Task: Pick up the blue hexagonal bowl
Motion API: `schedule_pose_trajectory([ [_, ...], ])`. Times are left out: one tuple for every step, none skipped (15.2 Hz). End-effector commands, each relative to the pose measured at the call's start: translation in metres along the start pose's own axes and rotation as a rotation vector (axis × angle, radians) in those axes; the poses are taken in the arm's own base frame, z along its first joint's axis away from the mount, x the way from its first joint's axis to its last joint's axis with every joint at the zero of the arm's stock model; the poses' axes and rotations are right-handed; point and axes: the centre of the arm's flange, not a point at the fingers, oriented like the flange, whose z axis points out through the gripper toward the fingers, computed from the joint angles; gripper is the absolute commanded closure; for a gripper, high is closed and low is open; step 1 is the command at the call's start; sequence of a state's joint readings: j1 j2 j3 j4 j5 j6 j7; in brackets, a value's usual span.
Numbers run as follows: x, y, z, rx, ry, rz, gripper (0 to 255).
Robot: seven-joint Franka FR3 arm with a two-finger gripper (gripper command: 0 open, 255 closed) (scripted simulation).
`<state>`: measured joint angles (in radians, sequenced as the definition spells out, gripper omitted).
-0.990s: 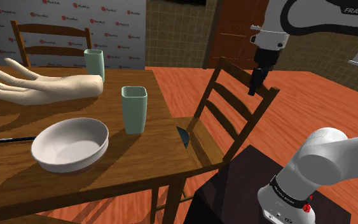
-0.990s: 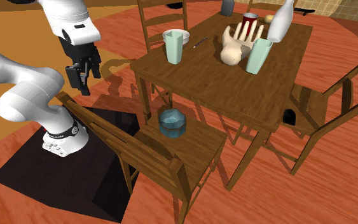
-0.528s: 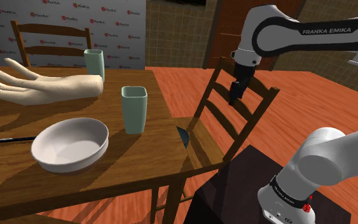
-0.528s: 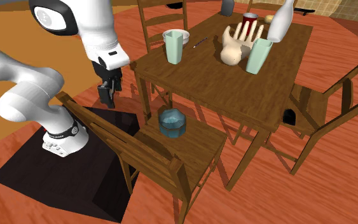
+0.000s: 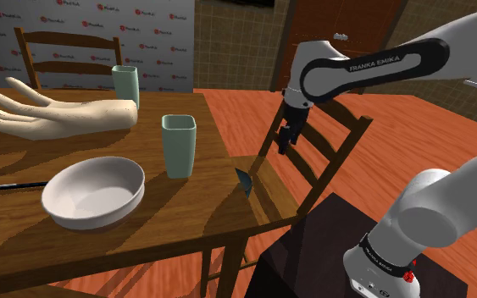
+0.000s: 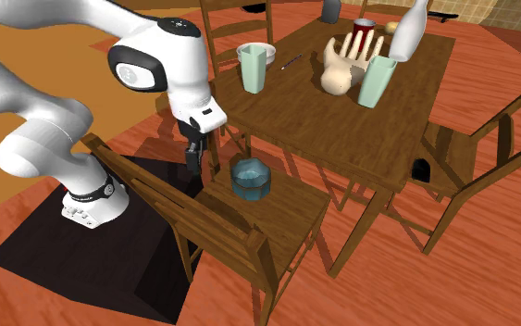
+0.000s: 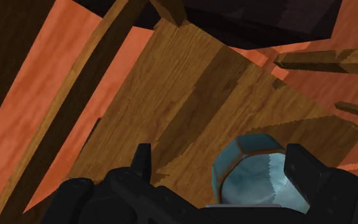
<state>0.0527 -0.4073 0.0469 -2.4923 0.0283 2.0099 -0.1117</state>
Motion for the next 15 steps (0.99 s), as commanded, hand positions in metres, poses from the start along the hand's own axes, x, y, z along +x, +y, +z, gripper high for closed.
schedule_pose_trajectory([
  [0.02,-0.003,0.02,0.006,0.005,-0.003,0],
  [0.029,-0.005,0.029,0.008,0.006,-0.004,0],
  [0.037,-0.007,0.038,0.011,0.008,-0.006,0],
  [0.046,-0.009,0.048,0.014,0.009,-0.007,0],
  [0.055,-0.011,0.057,0.017,0.011,-0.009,0],
  [0.063,-0.013,0.067,0.019,0.012,-0.01,0],
  [0.072,-0.015,0.076,0.022,0.014,-0.012,0],
  [0.081,-0.017,0.085,0.025,0.015,-0.013,0],
  [0.09,-0.019,0.095,0.028,0.016,-0.015,0],
  [0.098,-0.022,0.104,0.031,0.018,-0.016,0],
  [0.107,-0.024,0.113,0.033,0.019,-0.017,0],
  [0.116,-0.026,0.123,0.036,0.021,-0.019,0],
  [0.125,-0.028,0.132,0.039,0.022,-0.02,0],
  [0.134,-0.031,0.141,0.042,0.023,-0.022,0],
  [0.142,-0.033,0.15,0.044,0.025,-0.023,0],
])
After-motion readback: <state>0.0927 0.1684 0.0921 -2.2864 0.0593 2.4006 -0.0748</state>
